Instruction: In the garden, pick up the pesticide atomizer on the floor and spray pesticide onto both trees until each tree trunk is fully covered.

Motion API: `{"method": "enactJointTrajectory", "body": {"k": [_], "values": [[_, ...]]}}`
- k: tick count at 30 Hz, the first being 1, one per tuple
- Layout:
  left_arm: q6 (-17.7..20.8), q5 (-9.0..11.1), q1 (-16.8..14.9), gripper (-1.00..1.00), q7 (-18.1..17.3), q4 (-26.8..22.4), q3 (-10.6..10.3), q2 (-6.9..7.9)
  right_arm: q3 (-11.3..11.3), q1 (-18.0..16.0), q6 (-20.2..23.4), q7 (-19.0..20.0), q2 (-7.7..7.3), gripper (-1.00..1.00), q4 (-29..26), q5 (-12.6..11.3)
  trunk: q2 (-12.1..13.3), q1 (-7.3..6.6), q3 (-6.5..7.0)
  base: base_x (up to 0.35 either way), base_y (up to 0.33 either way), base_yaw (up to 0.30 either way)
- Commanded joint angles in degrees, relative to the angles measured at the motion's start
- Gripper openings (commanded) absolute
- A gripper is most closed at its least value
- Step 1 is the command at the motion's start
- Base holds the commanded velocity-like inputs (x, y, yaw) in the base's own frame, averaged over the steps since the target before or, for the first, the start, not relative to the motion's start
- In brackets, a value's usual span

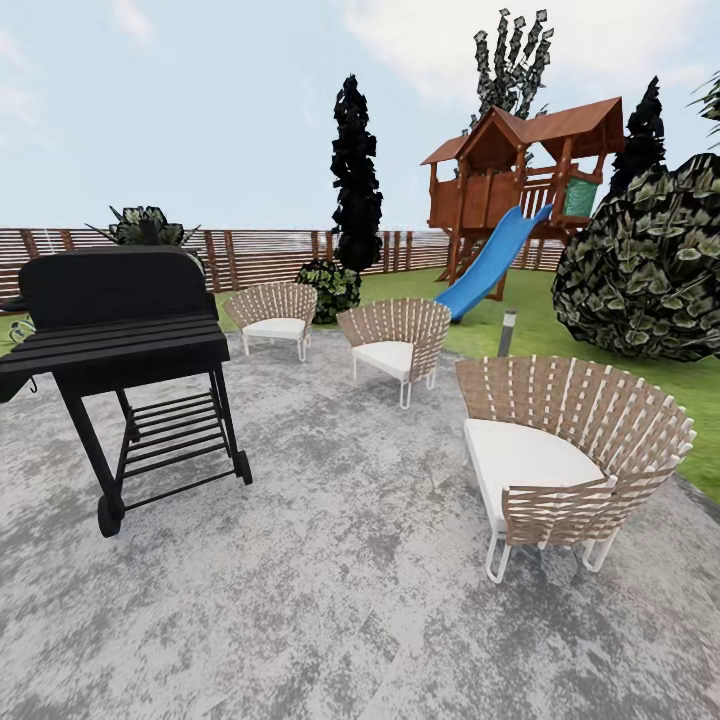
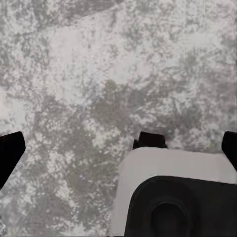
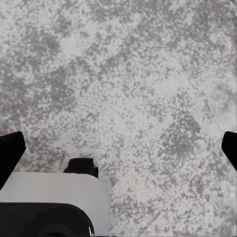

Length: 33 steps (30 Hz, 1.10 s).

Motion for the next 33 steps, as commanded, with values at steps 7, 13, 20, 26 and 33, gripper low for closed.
{"method": "enactJointTrajectory", "body": {"k": [7,13,20,26,33], "values": [[-0.7,-0.04,-9.21,1.0,-0.2,-4.58,-0.3,-0.2,0.11,-0.24,-2.34,0.02,0.28,1.0,-23.27,-0.17,-0.03,0.0,-0.04,0.0,0.0,0.0],[-0.89,-0.07,-10.67,1.0,-0.24,-5.99,-0.4,-0.14,0.07,-0.3,-2.43,0.02,0.35,1.0,-24.78,0.02,-0.03,0.0,-0.04,0.0,0.0,0.0],[-3.22,-0.16,-10.47,1.0,-0.47,-6.03,-0.49,0.36,0.07,-0.3,-2.51,-0.03,0.43,1.0,-24.92,0.07,-0.03,0.0,-0.04,-0.164,0.12,0.0],[-3.51,-0.17,-10.56,1.0,-0.58,-6.0,-0.54,0.42,0.04,-0.31,-2.45,0.02,0.49,1.0,-24.78,0.05,-0.03,0.0,-0.04,-0.266,0.215,-0.035],[-3.52,-0.22,-10.5,1.0,-0.65,-6.08,-0.47,0.55,-0.03,-0.3,-2.44,0.02,0.46,1.0,-24.64,0.06,-0.03,0.0,-0.04,-0.269,0.237,-0.229]]}}
